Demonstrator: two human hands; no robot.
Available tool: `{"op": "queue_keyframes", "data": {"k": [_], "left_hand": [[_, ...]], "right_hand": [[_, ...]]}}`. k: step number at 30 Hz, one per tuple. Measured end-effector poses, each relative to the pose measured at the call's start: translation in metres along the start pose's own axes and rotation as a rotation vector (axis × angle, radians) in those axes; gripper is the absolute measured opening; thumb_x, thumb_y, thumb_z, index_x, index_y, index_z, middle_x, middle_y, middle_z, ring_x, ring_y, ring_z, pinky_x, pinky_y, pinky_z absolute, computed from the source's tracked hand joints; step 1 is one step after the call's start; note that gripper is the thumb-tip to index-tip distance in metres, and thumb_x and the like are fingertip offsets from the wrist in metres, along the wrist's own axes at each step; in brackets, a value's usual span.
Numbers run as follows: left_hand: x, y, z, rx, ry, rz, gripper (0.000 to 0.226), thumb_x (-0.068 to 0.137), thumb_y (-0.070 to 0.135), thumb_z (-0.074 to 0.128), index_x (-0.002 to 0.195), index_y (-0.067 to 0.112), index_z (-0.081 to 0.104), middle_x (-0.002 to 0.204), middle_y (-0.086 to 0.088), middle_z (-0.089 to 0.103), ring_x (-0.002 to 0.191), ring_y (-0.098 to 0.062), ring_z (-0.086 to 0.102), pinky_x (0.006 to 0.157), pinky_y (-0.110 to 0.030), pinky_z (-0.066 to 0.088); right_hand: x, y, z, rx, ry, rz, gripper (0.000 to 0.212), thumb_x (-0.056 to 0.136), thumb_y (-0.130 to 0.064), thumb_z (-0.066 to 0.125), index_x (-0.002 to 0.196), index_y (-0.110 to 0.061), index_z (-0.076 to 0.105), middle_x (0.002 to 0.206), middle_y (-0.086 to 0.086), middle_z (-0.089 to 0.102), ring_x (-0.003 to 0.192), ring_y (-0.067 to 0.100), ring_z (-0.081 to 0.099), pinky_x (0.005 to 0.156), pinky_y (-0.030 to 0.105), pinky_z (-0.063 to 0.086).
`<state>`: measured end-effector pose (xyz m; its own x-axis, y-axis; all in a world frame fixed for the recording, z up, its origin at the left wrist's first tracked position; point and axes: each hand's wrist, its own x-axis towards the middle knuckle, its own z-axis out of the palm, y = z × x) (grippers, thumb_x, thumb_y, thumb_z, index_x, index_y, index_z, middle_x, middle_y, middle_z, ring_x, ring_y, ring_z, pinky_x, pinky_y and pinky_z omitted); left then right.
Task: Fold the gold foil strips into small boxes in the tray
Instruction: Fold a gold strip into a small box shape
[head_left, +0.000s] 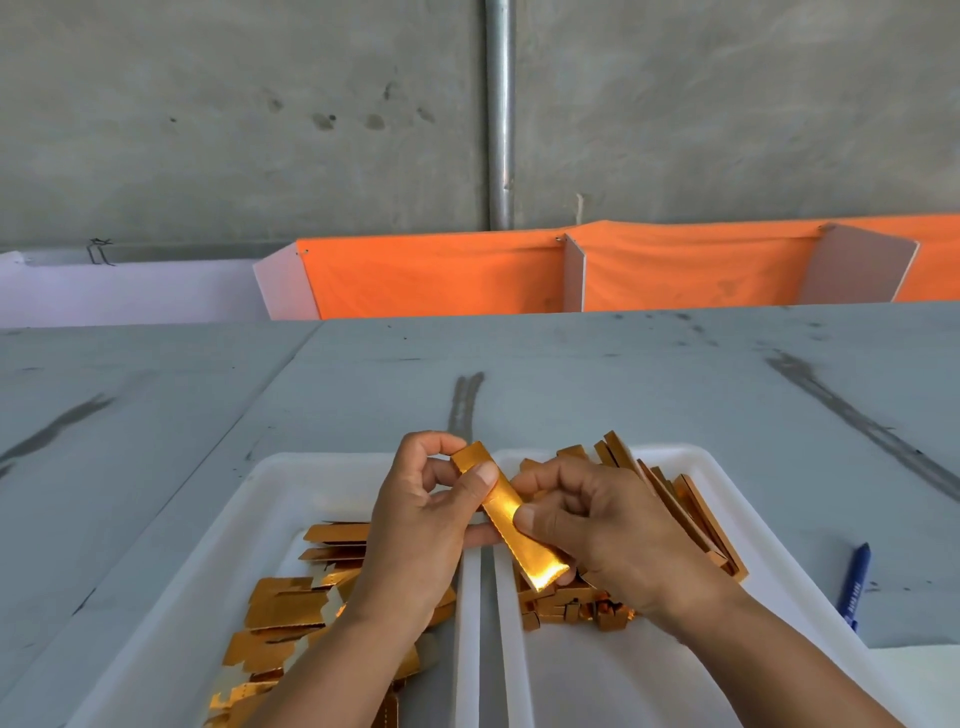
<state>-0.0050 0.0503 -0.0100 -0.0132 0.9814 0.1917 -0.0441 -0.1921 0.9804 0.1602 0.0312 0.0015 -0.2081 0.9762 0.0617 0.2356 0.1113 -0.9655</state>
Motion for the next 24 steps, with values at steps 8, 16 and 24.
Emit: {"op": "queue_keyframes", "data": {"k": [8, 16, 24], "left_hand": [[0.017, -0.003, -0.042, 0.686, 0.177, -0.075, 0.014, 0.091, 0.036, 0.060, 0.104, 0.035, 0.054, 0.105, 0.013, 0.059, 0.090, -0.011, 0.061, 0.078, -0.029, 0.050], [0.022, -0.026, -0.069, 1.324, -0.122, -0.326, 0.037, 0.085, 0.037, 0.060, 0.120, 0.029, 0.052, 0.108, 0.004, 0.049, 0.094, -0.014, 0.050, 0.076, -0.025, 0.045], [0.015, -0.039, -0.058, 1.405, -0.135, -0.279, 0.027, 0.083, 0.035, 0.068, 0.109, 0.029, 0.062, 0.099, 0.009, 0.058, 0.087, -0.010, 0.055, 0.076, -0.022, 0.046]], "right_hand": [[0.004, 0.000, -0.056, -0.477, 0.616, 0.009, 0.014, 0.094, -0.030, 0.061, 0.106, -0.036, 0.067, 0.071, -0.014, 0.065, 0.061, 0.004, 0.060, 0.050, 0.017, 0.042], [0.013, 0.012, -0.051, -0.667, 0.568, 0.112, 0.014, 0.093, -0.035, 0.062, 0.105, -0.031, 0.067, 0.080, -0.020, 0.057, 0.069, 0.002, 0.056, 0.049, 0.014, 0.038], [0.014, 0.020, -0.041, -0.836, 0.537, 0.088, 0.032, 0.093, -0.035, 0.061, 0.123, -0.025, 0.062, 0.098, -0.007, 0.053, 0.086, 0.014, 0.055, 0.067, 0.024, 0.043]]}}
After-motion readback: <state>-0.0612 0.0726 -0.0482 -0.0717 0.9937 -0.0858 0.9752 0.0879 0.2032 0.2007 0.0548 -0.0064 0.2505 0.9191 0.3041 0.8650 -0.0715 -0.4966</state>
